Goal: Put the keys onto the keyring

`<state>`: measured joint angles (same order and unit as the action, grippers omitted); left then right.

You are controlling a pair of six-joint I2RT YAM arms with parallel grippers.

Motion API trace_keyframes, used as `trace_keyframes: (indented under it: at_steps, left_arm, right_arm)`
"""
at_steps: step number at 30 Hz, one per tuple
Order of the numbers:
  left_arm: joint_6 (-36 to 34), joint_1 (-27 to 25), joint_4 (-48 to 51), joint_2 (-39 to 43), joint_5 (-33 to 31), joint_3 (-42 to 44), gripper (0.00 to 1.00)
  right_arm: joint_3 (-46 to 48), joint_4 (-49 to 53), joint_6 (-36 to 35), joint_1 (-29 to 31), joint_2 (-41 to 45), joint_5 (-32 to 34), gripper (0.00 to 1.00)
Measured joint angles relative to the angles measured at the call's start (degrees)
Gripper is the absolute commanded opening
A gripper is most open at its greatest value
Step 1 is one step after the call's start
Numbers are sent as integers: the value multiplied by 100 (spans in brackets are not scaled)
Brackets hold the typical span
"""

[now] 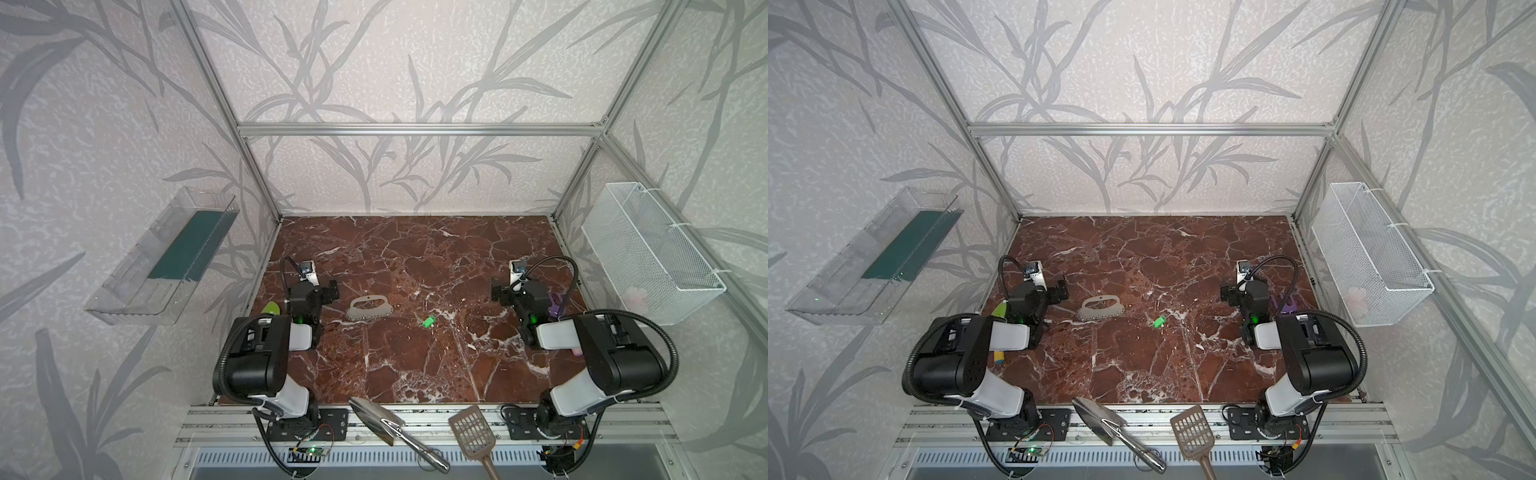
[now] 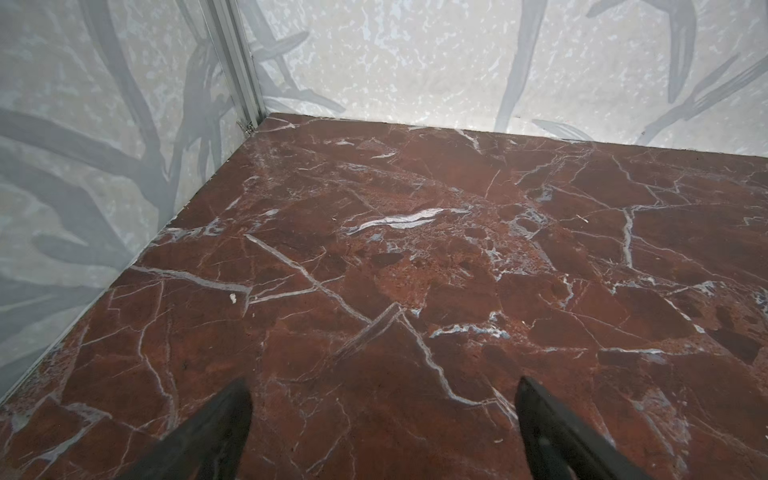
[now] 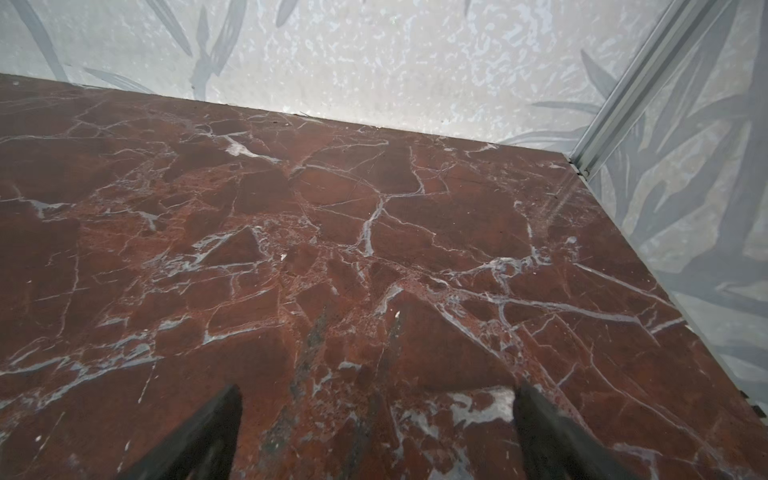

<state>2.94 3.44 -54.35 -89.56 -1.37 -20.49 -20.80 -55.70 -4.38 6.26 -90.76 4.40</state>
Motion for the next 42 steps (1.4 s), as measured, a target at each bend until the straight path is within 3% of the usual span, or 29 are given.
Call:
trace_keyframes:
  at_steps: [14, 27, 30, 36, 42]
  left_arm:
    - [2, 0, 0, 0, 0, -2, 99]
    - [2, 0, 0, 0, 0, -2, 99]
    - [-4, 0, 52, 4, -2, -17, 99]
    - [-39, -87, 1679, 564, -114, -785, 99]
    - [592, -260, 2922, 1681, -302, -1755, 99]
  right_arm:
    - [0, 4, -42, 4, 0, -402, 99]
    - [0, 4, -42, 4, 0, -407, 99]
    - [0, 20, -17, 46, 9, -155, 99]
    - [-136, 1115, 28, 203, 955, 584, 99]
    - [-1198, 2787, 181, 533, 2122, 815, 99]
